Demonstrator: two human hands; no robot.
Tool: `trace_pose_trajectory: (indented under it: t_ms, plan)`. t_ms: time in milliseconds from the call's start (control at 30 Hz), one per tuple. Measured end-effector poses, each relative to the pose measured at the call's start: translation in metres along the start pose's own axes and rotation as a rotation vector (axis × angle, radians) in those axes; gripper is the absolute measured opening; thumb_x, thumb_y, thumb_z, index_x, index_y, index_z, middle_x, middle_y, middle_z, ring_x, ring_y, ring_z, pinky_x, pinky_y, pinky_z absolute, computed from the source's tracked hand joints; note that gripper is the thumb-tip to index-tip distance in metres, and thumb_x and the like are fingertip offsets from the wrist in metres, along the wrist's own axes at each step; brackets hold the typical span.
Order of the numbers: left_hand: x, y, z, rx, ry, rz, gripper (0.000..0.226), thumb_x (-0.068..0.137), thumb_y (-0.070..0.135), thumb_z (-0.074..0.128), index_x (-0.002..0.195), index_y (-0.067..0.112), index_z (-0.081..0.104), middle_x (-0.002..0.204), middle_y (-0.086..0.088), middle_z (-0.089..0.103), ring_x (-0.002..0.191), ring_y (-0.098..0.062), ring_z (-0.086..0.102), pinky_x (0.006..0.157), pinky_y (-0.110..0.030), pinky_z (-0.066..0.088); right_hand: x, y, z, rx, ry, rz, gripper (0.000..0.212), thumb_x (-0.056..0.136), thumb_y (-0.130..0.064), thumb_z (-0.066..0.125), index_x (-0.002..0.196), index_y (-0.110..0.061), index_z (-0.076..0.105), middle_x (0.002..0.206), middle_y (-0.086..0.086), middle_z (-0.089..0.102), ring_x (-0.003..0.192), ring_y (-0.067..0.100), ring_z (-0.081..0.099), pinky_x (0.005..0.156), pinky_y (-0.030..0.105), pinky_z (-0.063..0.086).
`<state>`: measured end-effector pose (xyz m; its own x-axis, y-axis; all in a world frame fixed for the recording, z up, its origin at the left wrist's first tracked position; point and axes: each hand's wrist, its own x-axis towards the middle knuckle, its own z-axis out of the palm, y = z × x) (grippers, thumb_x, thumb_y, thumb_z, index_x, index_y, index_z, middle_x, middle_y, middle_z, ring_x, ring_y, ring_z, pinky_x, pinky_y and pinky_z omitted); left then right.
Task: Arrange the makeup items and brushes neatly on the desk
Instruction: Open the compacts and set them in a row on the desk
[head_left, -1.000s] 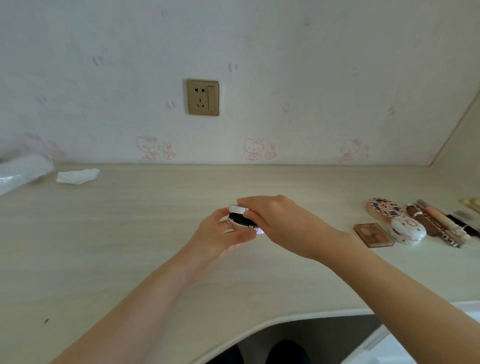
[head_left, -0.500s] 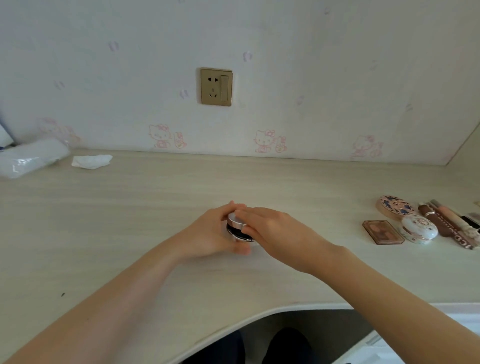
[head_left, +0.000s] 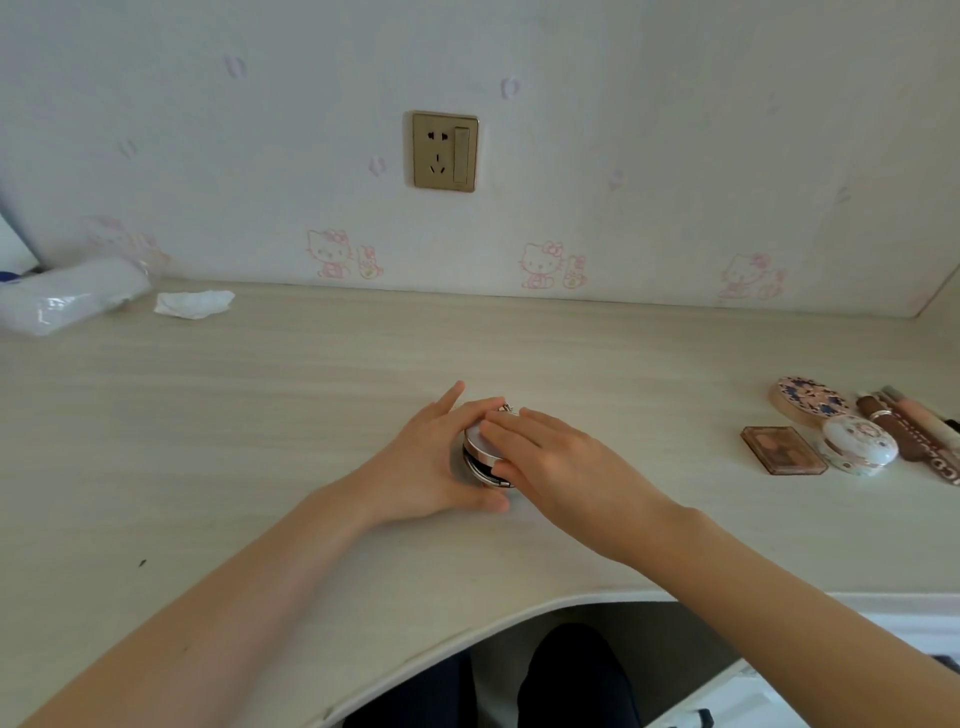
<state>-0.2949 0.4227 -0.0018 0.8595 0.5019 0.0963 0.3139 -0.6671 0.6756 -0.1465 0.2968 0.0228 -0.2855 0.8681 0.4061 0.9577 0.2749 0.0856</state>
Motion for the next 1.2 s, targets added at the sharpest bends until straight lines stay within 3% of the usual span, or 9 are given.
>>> trace_pose_trajectory:
  t_ms: [333, 467, 567, 633, 767, 867, 967, 1067, 1200]
  plan:
    - [-0.013, 0.002, 0.008, 0.160, 0.029, 0.047, 0.108, 0.051, 0.077, 0.069, 0.143, 0.046, 0.021, 0.147, 0.029, 0.030, 0.140, 0.004, -0.022, 0.119, -0.040, 0.001, -0.019, -0.009, 0.002, 0.014, 0.075, -0.005, 0.031, 0.091, -0.013, 0.062, 0.119, -0.002, 0.060, 0.121, 0.009, 0.063, 0.100, 0.032, 0.063, 0.082, 0.042, 0.056]
    - [-0.012, 0.003, 0.004, 0.079, -0.037, -0.003, 0.117, 0.041, 0.083, 0.067, 0.140, 0.059, 0.008, 0.145, 0.032, 0.030, 0.142, 0.003, -0.015, 0.120, -0.041, 0.005, -0.026, -0.013, 0.002, 0.046, 0.127, 0.034, 0.033, 0.091, -0.012, 0.062, 0.123, -0.001, 0.060, 0.126, 0.012, 0.061, 0.109, 0.035, 0.062, 0.093, 0.043, 0.052]
    - [-0.007, 0.001, -0.003, 0.010, -0.123, -0.003, 0.106, 0.045, 0.077, 0.072, 0.133, 0.065, 0.014, 0.140, 0.039, 0.030, 0.142, 0.005, -0.009, 0.120, -0.037, 0.010, -0.027, -0.016, 0.002, 0.077, 0.167, 0.034, 0.033, 0.091, -0.010, 0.062, 0.122, 0.000, 0.061, 0.125, 0.012, 0.063, 0.108, 0.033, 0.063, 0.093, 0.039, 0.052]
    - [-0.002, -0.001, -0.006, -0.046, -0.161, 0.000, 0.101, 0.048, 0.070, 0.074, 0.134, 0.059, 0.022, 0.138, 0.039, 0.031, 0.141, 0.007, -0.005, 0.118, -0.032, 0.012, -0.026, -0.016, 0.001, 0.121, 0.186, 0.022, 0.032, 0.091, -0.008, 0.061, 0.122, 0.000, 0.060, 0.123, 0.012, 0.063, 0.109, 0.029, 0.063, 0.092, 0.036, 0.052]
    - [0.011, -0.006, -0.010, -0.091, -0.188, 0.028, 0.093, 0.050, 0.066, 0.075, 0.132, 0.054, 0.033, 0.144, 0.022, 0.039, 0.144, 0.002, 0.000, 0.115, -0.025, 0.012, -0.024, -0.009, 0.004, 0.124, 0.143, 0.020, 0.032, 0.092, -0.010, 0.061, 0.123, 0.001, 0.060, 0.124, 0.012, 0.063, 0.113, 0.029, 0.061, 0.095, 0.037, 0.051]
    - [0.019, -0.011, -0.015, -0.126, -0.139, 0.032, 0.077, 0.055, 0.061, 0.074, 0.125, 0.049, 0.045, 0.127, 0.016, 0.054, 0.136, 0.010, 0.023, 0.112, -0.021, 0.021, -0.023, -0.004, 0.012, 0.102, 0.067, -0.006, 0.033, 0.094, -0.013, 0.059, 0.125, -0.002, 0.059, 0.127, 0.008, 0.061, 0.114, 0.030, 0.060, 0.098, 0.040, 0.048]
    - [0.019, -0.012, -0.018, -0.087, -0.125, 0.008, 0.072, 0.054, 0.059, 0.079, 0.118, 0.056, 0.047, 0.123, 0.032, 0.051, 0.133, 0.015, 0.022, 0.110, -0.017, 0.021, -0.020, -0.001, 0.015, 0.100, 0.055, 0.015, 0.032, 0.094, -0.016, 0.059, 0.124, -0.004, 0.060, 0.125, 0.006, 0.062, 0.115, 0.030, 0.059, 0.096, 0.041, 0.049]
    - [0.010, -0.010, -0.012, -0.002, -0.096, 0.068, 0.079, 0.057, 0.053, 0.084, 0.126, 0.054, 0.044, 0.122, 0.052, 0.038, 0.128, 0.026, 0.013, 0.103, -0.001, 0.014, -0.014, -0.001, 0.014, 0.106, 0.060, 0.057, 0.033, 0.093, -0.018, 0.060, 0.123, -0.005, 0.061, 0.125, 0.006, 0.063, 0.116, 0.030, 0.059, 0.092, 0.041, 0.052]
    - [-0.006, -0.011, 0.003, 0.083, 0.076, 0.026, 0.102, 0.058, 0.052, 0.084, 0.145, 0.030, 0.034, 0.134, 0.031, 0.035, 0.137, 0.000, 0.025, 0.107, -0.011, 0.020, -0.010, 0.000, 0.012, 0.102, 0.031, 0.100, 0.034, 0.093, -0.020, 0.060, 0.124, -0.007, 0.061, 0.128, 0.005, 0.062, 0.118, 0.030, 0.058, 0.094, 0.041, 0.052]
